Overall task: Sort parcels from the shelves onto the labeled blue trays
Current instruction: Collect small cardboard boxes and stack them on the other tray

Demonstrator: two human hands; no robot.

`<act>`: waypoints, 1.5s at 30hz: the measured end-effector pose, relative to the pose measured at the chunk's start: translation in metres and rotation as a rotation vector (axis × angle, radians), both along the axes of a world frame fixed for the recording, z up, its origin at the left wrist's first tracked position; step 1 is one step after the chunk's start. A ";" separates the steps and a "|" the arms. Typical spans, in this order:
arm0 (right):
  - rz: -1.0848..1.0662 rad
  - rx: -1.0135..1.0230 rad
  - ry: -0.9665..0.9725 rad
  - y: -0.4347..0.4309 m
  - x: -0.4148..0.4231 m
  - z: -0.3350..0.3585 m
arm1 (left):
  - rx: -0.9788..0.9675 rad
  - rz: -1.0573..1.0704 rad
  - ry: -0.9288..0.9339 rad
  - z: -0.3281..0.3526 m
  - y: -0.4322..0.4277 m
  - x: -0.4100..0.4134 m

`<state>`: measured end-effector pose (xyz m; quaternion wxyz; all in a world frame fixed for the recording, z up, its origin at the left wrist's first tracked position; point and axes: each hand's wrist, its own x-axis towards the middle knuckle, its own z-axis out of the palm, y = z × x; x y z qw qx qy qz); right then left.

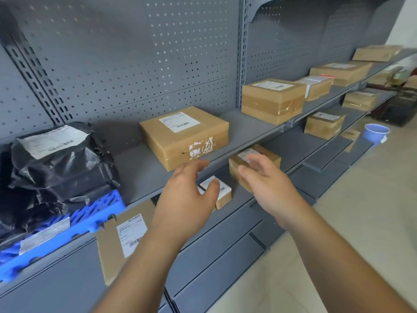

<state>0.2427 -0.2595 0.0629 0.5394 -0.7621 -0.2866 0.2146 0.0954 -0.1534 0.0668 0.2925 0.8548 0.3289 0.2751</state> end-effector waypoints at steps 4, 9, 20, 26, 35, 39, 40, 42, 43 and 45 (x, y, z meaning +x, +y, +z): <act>-0.053 -0.002 -0.012 -0.036 0.053 0.001 | 0.046 -0.063 -0.003 0.003 -0.026 0.065; -0.145 -0.046 -0.136 -0.090 0.126 0.004 | 0.101 -0.123 0.034 0.004 -0.064 0.149; -0.378 -0.250 -0.343 -0.188 0.251 -0.019 | 0.169 -0.320 0.168 -0.017 -0.126 0.309; -0.471 -0.468 -0.433 -0.202 0.311 -0.034 | 0.234 -0.446 0.299 -0.038 -0.121 0.393; -0.624 -0.651 -0.490 -0.180 0.411 -0.021 | 0.320 -0.651 0.305 -0.026 -0.089 0.529; -0.693 -0.673 -0.454 -0.178 0.446 -0.023 | 0.341 -0.714 0.298 -0.026 -0.082 0.581; -0.705 -0.686 -0.444 -0.178 0.454 -0.024 | 0.340 -0.730 0.301 -0.027 -0.082 0.592; -0.730 -0.695 -0.430 -0.180 0.473 -0.026 | 0.339 -0.757 0.311 -0.029 -0.082 0.614; -0.742 -0.694 -0.427 -0.181 0.483 -0.027 | 0.339 -0.768 0.315 -0.029 -0.083 0.626; -0.753 -0.692 -0.422 -0.183 0.504 -0.029 | 0.332 -0.787 0.313 -0.030 -0.085 0.648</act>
